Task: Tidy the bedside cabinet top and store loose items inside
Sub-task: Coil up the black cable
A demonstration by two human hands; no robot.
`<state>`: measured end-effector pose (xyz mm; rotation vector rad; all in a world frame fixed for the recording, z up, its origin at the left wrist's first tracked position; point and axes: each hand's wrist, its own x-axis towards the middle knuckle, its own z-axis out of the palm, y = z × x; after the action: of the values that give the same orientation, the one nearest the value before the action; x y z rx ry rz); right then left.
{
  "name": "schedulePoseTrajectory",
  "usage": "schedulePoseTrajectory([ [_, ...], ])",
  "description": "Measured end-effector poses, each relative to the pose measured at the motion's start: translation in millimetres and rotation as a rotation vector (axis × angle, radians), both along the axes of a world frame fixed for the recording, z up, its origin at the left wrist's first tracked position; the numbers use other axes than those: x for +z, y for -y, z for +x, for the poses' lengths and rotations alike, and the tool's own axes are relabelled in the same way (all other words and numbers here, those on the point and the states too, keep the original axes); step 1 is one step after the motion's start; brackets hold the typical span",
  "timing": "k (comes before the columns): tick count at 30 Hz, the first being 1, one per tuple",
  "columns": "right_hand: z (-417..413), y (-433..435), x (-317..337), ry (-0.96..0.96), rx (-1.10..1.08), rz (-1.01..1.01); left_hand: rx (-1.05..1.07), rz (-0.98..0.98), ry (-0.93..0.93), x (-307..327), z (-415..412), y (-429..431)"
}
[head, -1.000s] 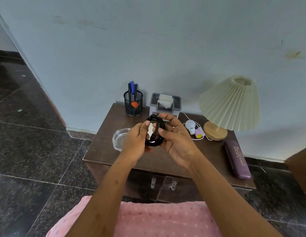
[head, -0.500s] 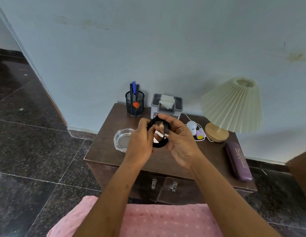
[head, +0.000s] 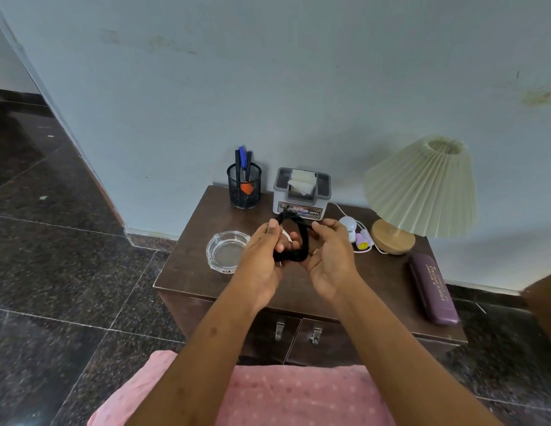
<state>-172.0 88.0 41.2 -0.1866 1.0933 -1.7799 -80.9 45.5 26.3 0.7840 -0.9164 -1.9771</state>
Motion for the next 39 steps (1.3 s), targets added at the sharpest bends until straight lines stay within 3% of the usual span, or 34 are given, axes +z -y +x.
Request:
schedulePoseTrajectory([
  [3,-5,-1,3,-0.036,0.141,0.085,-0.020,0.126,-0.136,0,3,1],
  [6,-9,-3,2,-0.127,0.284,0.117,0.002,0.155,-0.112,-1,7,5],
  [13,-10,-2,-7,-0.205,0.353,0.189,0.079,0.220,0.108,-6,6,7],
  [26,-73,-26,-43,-0.507,0.384,0.573,-0.174,0.241,0.399,-53,-34,-15],
  [33,-86,-44,-80,-0.745,0.374,0.803,-0.027,0.237,0.702,-106,-79,-22],
  [36,-82,-54,-90,-0.840,0.343,0.808,0.066,0.131,0.885,-121,-87,-25],
  [39,-78,-69,-97,-0.862,0.313,0.760,0.172,0.083,0.947,-118,-92,-34],
])
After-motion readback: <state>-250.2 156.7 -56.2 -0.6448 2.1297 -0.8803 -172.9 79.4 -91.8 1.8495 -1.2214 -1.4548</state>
